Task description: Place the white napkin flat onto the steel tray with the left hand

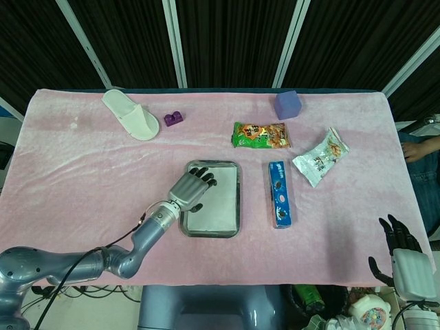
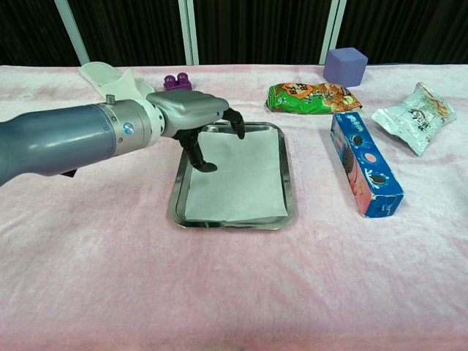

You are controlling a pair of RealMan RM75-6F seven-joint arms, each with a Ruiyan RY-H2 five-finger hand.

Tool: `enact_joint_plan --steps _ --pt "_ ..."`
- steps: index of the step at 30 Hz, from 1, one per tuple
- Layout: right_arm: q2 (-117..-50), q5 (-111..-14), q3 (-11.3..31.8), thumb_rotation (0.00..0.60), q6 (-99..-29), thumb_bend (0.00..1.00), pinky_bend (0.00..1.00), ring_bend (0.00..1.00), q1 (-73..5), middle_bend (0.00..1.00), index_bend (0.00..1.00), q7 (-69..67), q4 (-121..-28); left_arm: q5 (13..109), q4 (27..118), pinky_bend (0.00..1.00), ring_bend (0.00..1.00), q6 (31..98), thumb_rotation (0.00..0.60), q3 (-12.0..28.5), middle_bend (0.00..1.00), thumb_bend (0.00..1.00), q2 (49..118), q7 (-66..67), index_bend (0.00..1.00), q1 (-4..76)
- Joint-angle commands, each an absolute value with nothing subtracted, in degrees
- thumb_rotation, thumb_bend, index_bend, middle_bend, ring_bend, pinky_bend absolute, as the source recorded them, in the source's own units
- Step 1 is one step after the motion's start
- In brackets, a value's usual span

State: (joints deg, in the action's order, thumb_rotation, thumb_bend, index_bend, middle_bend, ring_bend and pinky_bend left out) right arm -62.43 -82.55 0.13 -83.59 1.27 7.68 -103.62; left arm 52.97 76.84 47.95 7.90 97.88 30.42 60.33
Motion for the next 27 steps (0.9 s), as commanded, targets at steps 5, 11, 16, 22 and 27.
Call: enact_joint_plan --steps 5,11,16,22,27 --pt "-62.5 -82.7 0.2 0.6 -83.7 0.31 0.16 0.05 1.2 0.0 0.0 7.9 -103.5 61.9 82.1 0.15 0.06 57.0 0.6 4.7 0.18 0.28 90.4 28.0 0.25 54.2" --pt "-62.5 -82.5 0.4 0.6 -83.7 0.31 0.16 0.05 1.2 0.0 0.0 8.1 -103.3 66.6 87.7 0.13 0.06 67.6 0.6 1.0 0.16 0.28 82.2 26.4 0.21 45.7" --pt "-62.4 -82.2 0.7 0.6 -83.9 0.31 0.16 0.05 1.1 0.0 0.0 8.1 -103.2 66.7 91.1 0.12 0.04 75.3 0.6 -1.0 0.15 0.28 75.9 24.2 0.19 38.3" --pt "-62.0 -82.7 0.6 0.6 -83.5 0.31 0.16 0.05 0.8 0.0 0.0 8.1 -102.9 66.1 94.9 0.09 0.01 86.2 0.6 -4.5 0.13 0.27 67.7 16.1 0.19 25.1" --pt "-61.7 -84.7 0.1 0.6 -83.9 0.29 0.16 0.05 0.7 0.0 0.0 8.3 -102.2 67.0 94.9 0.04 0.0 89.0 0.6 -8.1 0.1 0.27 64.6 7.2 0.19 16.6"
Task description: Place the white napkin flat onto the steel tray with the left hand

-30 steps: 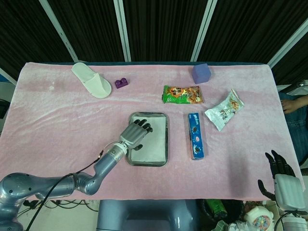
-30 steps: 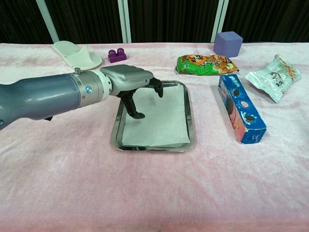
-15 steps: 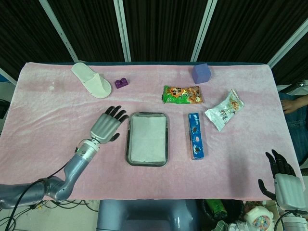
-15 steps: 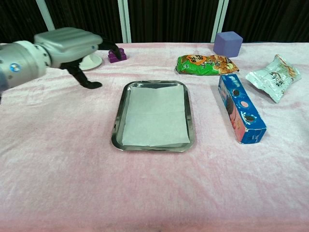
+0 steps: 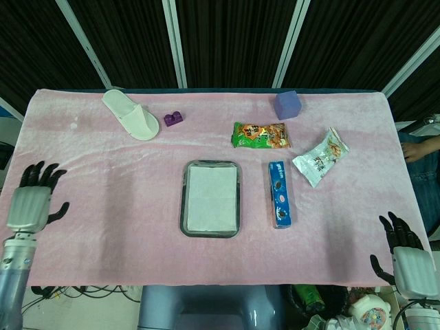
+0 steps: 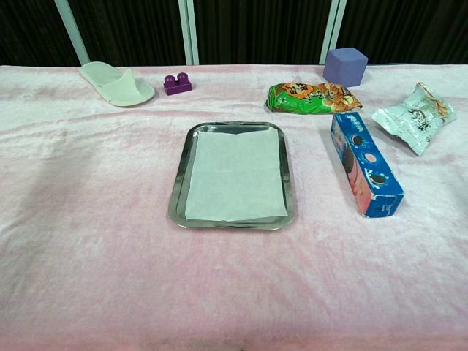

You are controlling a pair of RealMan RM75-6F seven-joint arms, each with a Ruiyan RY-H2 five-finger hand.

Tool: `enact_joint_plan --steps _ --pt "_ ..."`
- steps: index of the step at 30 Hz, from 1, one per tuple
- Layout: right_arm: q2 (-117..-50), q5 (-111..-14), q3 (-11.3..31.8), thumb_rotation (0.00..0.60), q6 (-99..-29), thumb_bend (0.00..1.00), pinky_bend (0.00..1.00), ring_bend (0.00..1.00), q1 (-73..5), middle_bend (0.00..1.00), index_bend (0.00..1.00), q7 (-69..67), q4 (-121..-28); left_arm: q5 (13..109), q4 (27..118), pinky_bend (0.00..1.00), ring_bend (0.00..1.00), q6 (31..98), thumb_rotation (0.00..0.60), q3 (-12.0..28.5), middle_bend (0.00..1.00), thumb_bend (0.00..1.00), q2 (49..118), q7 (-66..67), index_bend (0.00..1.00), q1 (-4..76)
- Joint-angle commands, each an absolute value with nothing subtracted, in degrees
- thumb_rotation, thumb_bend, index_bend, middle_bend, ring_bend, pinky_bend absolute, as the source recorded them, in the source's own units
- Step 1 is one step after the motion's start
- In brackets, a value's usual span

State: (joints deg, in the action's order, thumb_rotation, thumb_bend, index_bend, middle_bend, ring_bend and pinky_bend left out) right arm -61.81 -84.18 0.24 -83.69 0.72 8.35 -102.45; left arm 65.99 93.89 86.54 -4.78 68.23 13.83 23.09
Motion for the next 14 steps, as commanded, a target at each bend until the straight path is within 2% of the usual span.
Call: enact_joint_plan --steps 1,5,14 --pt "-61.7 -84.8 0.0 0.6 -83.9 0.29 0.16 0.05 0.7 0.0 0.0 8.3 -102.2 67.3 94.8 0.04 0.0 89.1 0.6 -8.2 0.1 0.27 64.5 6.7 0.19 16.1" --pt "-61.7 -85.6 -0.1 0.6 -84.3 0.28 0.16 0.05 0.7 0.0 0.0 8.3 -101.9 69.0 94.2 0.02 0.0 89.8 0.6 -8.2 0.1 0.27 64.5 4.7 0.19 13.7" --pt "-61.9 -85.8 -0.2 0.6 -84.9 0.28 0.16 0.05 1.0 0.0 0.0 8.2 -101.8 71.4 92.6 0.02 0.0 89.6 0.6 -5.3 0.1 0.27 64.8 2.9 0.19 11.6"
